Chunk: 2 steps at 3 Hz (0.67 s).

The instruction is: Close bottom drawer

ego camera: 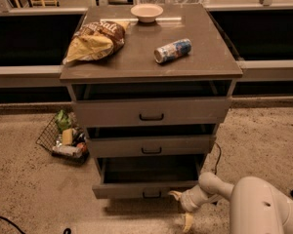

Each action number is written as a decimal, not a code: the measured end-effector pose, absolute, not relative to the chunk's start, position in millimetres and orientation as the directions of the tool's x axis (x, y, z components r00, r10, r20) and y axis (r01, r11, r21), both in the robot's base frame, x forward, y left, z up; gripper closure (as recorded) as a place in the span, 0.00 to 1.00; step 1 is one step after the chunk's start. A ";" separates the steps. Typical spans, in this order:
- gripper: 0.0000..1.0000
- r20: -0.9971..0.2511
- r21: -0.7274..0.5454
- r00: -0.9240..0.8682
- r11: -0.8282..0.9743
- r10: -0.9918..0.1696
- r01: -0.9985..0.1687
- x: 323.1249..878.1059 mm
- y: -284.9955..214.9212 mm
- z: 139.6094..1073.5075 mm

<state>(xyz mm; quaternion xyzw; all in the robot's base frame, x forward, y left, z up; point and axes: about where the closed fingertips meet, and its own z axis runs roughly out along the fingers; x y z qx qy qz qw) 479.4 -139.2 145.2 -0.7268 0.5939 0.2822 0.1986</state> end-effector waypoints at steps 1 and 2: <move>0.18 -0.645 0.041 0.142 -0.220 -0.751 -0.975 479.7 -138.6 144.9; 0.42 -0.613 -0.028 0.201 -0.234 -0.764 -0.972 507.7 -146.4 151.3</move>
Offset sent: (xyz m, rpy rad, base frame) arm 0.0685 -0.0215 0.0180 -0.0632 -0.1863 0.0360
